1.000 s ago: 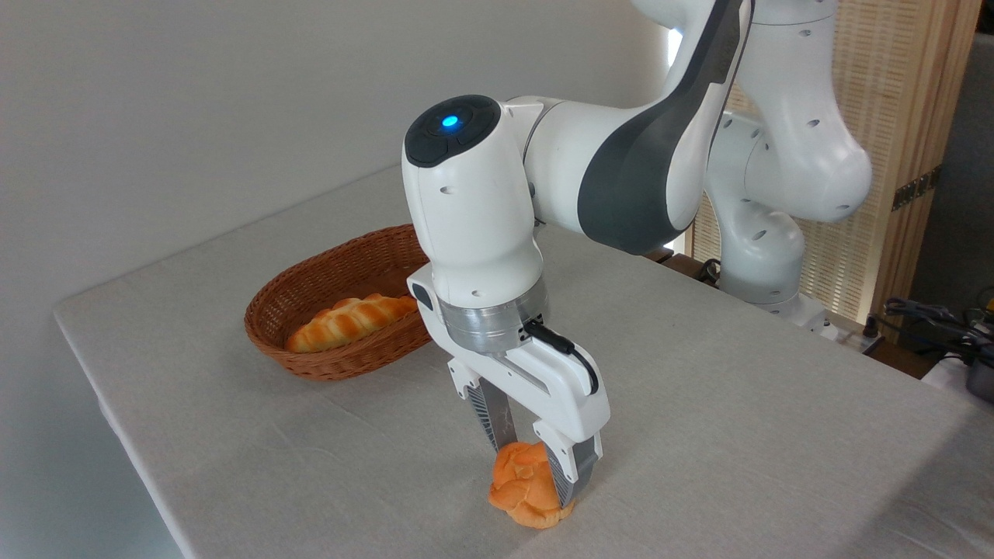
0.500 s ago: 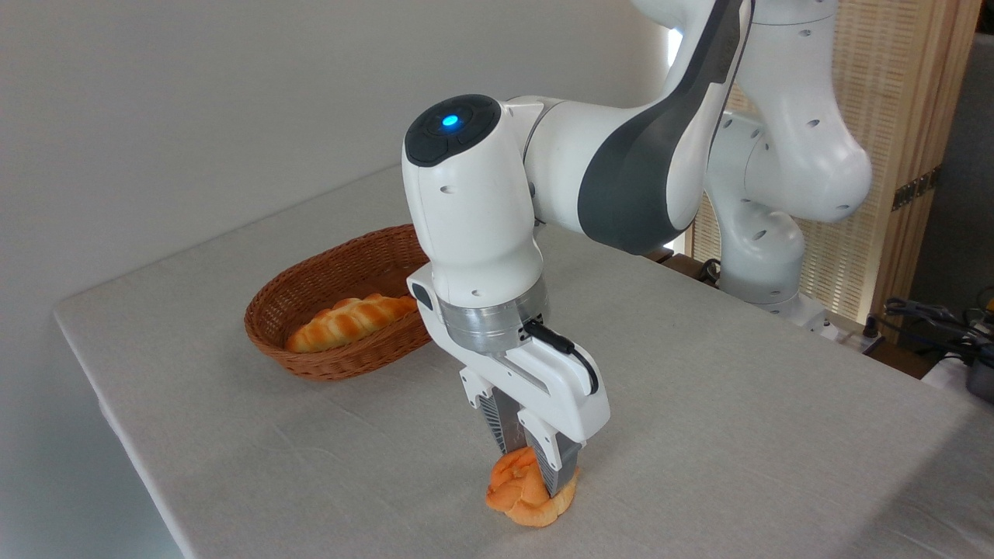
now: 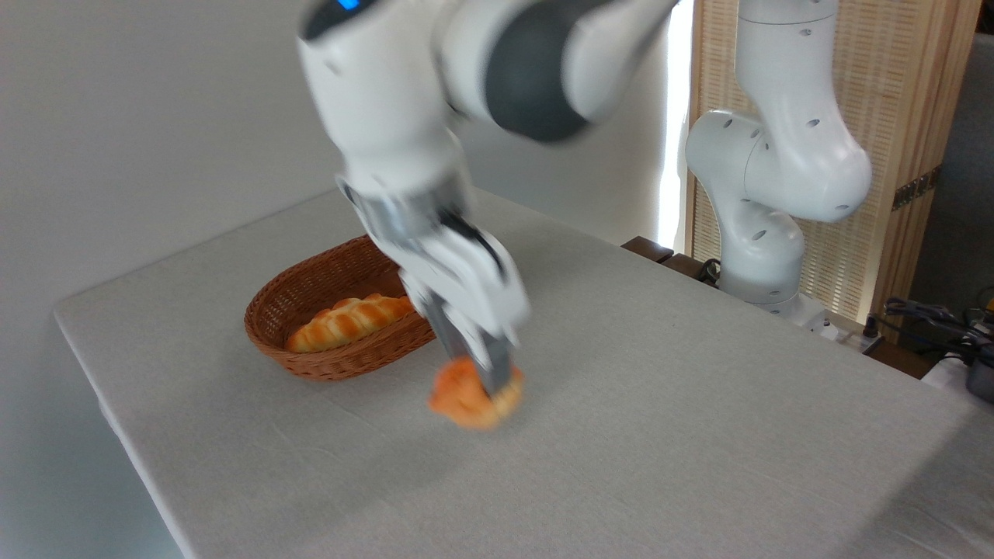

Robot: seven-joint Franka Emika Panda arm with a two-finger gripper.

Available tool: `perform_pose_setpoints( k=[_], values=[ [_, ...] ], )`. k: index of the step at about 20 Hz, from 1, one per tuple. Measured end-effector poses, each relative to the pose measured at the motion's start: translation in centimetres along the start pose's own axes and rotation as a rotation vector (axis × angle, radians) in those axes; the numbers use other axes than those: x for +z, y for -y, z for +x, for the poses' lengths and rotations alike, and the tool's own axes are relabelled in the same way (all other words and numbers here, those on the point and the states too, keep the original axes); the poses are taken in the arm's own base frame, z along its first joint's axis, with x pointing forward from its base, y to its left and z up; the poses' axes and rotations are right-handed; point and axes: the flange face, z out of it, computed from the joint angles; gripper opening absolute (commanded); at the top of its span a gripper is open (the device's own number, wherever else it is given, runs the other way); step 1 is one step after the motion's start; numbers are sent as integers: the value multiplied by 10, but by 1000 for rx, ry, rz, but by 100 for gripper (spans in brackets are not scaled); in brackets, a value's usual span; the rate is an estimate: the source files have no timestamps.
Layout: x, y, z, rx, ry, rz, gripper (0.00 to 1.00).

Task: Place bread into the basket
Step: 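Lift the orange bun and carry it over the wicker basket, then lower the bun into the basket beside the long roll and release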

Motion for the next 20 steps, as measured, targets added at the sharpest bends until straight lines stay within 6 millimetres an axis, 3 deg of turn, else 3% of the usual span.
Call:
perform_pose_setpoints(
  k=[5, 9, 12, 13, 15, 16, 20],
  values=[
    [-30, -105, 81, 99, -14, 58, 43],
    [-47, -203, 114, 237, -14, 111, 56],
    [-30, -257, 124, 300, 31, 121, 63],
    [-19, -269, 127, 321, 53, 116, 67],
    [5, -286, 130, 351, 99, 102, 95],
    [15, -291, 130, 359, 116, 96, 100],
    [33, -293, 133, 370, 131, 87, 100]
  ],
)
